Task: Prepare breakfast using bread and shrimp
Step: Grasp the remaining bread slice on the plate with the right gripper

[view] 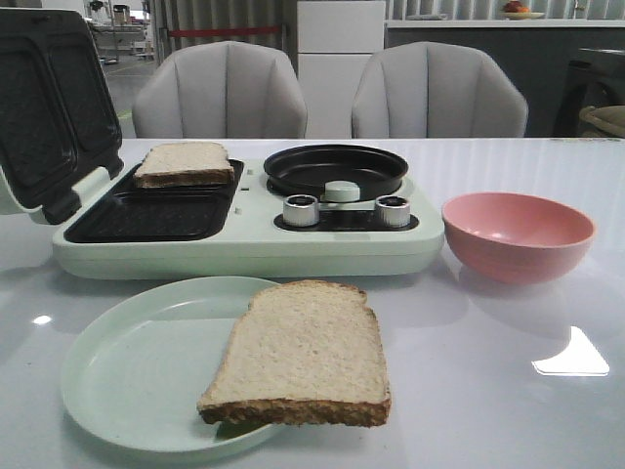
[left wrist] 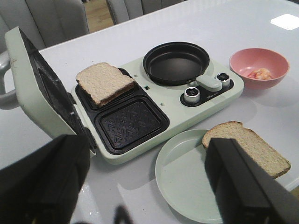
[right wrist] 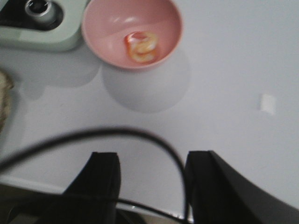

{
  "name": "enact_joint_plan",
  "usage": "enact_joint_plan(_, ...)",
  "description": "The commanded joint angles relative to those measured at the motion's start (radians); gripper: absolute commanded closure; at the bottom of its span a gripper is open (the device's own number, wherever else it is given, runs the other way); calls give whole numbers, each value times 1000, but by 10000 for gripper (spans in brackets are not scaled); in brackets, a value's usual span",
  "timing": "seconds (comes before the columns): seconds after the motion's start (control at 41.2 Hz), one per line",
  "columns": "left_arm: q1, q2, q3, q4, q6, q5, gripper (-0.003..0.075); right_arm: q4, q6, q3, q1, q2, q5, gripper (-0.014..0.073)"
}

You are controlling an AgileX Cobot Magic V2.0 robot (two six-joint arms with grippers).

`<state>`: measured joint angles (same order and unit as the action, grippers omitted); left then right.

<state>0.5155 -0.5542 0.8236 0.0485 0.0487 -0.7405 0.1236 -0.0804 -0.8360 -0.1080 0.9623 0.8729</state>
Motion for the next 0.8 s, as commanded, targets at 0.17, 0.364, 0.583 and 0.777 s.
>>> enact_joint_plan(0.17,5,-2,28,-4,-13,85,155,171,-21,-134,-176,191,38,153)
enact_joint_plan(0.364,5,-2,28,5,-13,85,155,254,-21,-134,-283,325,-25,153)
enact_joint_plan(0.583,5,-2,28,14,-13,86,155,354,-28,-134,-299,457,-87,153)
enact_joint_plan(0.777,5,-2,28,14,-13,87,155,498,-129,-134,-299,553,-121,153)
